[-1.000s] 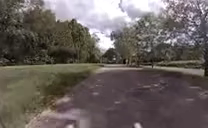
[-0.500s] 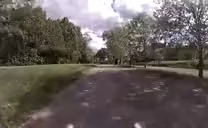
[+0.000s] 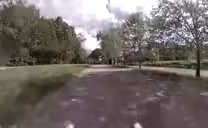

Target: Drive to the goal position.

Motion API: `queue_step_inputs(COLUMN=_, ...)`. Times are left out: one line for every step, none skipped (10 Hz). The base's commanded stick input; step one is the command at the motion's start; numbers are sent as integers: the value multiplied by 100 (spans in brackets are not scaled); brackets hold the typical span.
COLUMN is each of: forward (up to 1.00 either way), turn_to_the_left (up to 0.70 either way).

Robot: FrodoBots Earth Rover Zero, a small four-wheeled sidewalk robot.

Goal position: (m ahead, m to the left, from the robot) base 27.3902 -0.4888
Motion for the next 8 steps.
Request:
queue_step_inputs(forward=100, turn_to_the_left=6)
queue_step_inputs(forward=100, turn_to_the_left=36)
queue_step_inputs(forward=100, turn_to_the_left=40)
queue_step_inputs(forward=100, turn_to_the_left=24)
queue_step_inputs(forward=100, turn_to_the_left=0)
queue_step_inputs(forward=100, turn_to_the_left=0)
queue_step_inputs(forward=100, turn_to_the_left=0)
queue_step_inputs(forward=100, turn_to_the_left=0)
